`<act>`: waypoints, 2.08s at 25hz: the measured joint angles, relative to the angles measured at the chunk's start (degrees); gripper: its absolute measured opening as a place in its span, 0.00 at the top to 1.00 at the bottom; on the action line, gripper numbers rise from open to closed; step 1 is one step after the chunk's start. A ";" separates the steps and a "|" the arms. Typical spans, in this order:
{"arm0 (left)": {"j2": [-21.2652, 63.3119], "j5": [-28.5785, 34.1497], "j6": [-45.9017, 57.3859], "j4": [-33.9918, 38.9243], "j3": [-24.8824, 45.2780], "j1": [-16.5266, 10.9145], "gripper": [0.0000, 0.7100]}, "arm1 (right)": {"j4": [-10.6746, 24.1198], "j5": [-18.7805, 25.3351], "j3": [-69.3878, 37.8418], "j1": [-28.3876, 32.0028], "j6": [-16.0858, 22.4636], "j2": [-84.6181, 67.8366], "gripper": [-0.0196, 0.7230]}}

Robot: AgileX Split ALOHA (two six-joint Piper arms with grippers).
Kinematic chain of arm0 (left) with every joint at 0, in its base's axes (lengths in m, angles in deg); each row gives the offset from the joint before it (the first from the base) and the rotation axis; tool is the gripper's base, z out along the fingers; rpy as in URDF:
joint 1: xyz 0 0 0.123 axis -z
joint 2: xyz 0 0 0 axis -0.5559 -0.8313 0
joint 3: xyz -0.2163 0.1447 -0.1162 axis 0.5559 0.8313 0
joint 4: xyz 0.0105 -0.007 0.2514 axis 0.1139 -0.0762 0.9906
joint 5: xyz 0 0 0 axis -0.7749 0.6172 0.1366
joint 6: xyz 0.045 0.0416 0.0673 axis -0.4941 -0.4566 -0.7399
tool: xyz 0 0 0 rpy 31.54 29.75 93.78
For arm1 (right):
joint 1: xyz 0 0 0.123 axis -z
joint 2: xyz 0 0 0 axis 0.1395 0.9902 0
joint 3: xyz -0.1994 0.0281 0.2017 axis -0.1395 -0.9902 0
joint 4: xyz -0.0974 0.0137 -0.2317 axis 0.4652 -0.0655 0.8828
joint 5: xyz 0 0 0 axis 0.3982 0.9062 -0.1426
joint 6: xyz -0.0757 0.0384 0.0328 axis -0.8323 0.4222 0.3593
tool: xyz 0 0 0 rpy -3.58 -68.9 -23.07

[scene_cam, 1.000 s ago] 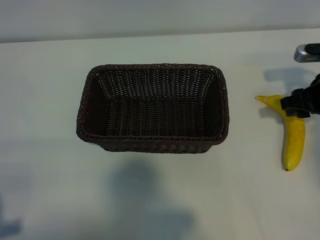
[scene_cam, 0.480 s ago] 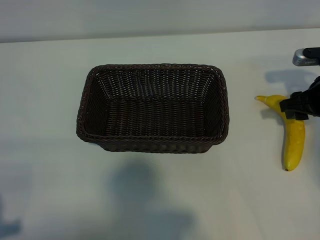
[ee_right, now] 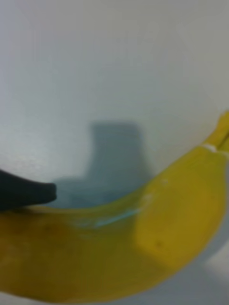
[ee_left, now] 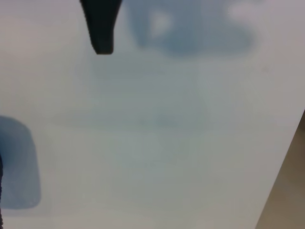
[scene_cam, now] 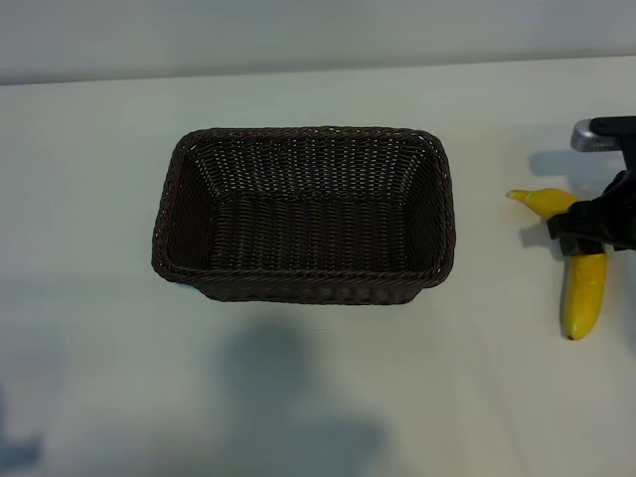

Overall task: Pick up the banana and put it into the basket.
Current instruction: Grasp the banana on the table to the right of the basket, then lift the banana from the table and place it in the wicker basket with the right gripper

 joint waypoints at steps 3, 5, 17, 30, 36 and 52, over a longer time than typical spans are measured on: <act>0.00 0.00 0.00 0.00 0.00 0.00 0.24 | 0.00 -0.26 0.00 0.00 0.00 1.07 0.19; 0.00 0.00 0.00 0.00 0.00 0.00 0.24 | 0.05 -0.31 0.00 0.00 0.00 1.37 0.20; 0.00 0.00 0.00 0.00 0.00 0.00 0.24 | 0.01 -0.32 0.00 0.00 0.00 1.62 0.39; 0.00 0.00 0.00 0.00 0.00 0.00 0.24 | 0.34 5.65 4.78 0.00 0.25 1.66 0.39; 0.00 0.00 0.00 0.00 0.00 0.00 0.24 | 0.39 7.91 6.47 0.00 0.67 0.40 0.39; 0.00 0.00 0.00 0.00 0.00 0.00 0.24 | -0.31 9.04 7.32 0.00 1.52 -10.74 0.39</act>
